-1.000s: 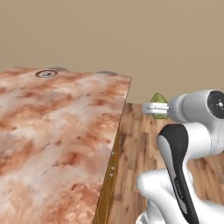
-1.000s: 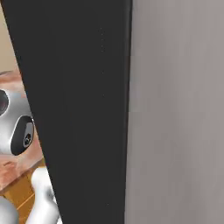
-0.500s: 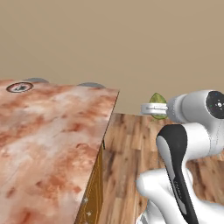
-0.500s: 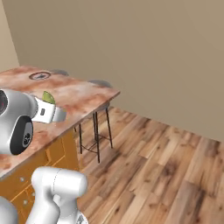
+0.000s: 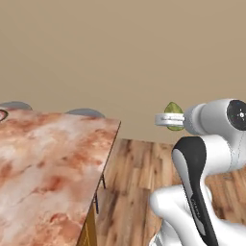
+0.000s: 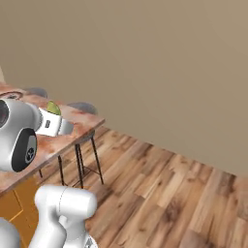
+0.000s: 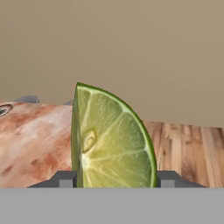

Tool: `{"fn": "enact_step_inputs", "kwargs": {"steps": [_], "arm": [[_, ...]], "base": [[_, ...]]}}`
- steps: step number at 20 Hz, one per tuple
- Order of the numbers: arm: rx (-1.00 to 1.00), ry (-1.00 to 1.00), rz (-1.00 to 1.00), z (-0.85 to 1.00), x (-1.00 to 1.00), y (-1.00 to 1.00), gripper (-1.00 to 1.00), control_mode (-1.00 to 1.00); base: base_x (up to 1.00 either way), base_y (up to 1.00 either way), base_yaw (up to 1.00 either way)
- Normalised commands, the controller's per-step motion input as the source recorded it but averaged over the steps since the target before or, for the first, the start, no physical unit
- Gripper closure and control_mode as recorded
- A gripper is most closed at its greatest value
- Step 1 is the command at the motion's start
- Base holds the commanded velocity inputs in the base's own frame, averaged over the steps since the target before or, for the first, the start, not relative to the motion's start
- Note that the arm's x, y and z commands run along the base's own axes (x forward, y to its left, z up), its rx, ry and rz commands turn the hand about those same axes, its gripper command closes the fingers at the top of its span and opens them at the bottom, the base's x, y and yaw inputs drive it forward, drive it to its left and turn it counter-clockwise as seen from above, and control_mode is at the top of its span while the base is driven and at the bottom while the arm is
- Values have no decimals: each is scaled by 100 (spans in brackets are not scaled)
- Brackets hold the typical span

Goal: Take the lemon wedge from the fridge and place it on the plate with fish on the dining counter.

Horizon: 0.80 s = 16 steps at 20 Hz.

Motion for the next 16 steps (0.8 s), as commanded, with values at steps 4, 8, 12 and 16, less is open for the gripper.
{"fn": "enact_step_inputs", "kwargs": {"steps": [4,8,12,16], "arm": [[0,0,0,0,0,0,100,100],[0,0,0,0,0,0,100,100],[0,0,0,0,0,0,100,100],[0,0,0,0,0,0,100,100]], "base": [[100,-56,0],[100,-64,3],[100,-33,41],[100,-16,60]]}}
